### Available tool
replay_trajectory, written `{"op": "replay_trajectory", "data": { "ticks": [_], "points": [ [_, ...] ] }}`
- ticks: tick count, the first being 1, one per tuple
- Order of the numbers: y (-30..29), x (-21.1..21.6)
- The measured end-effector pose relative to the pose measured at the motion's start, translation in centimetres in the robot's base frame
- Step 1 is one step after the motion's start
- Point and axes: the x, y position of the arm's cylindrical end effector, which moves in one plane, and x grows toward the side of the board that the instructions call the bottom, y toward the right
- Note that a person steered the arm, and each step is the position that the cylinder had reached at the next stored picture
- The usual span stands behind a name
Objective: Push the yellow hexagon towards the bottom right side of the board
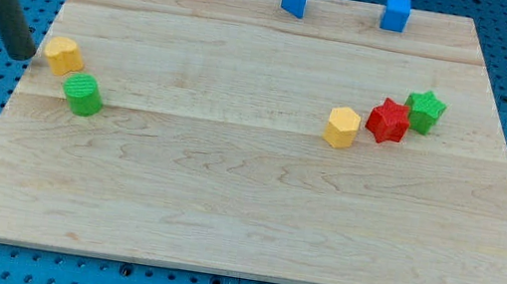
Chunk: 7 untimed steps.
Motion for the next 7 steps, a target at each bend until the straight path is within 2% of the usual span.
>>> {"op": "replay_trajectory", "data": {
  "ticks": [2, 4, 5, 6, 7],
  "points": [
    [0.0, 0.0],
    [-0.7, 2.4],
    [4.4, 12.3],
    [18.1, 13.9],
    [28.1, 7.3]
  ]
}}
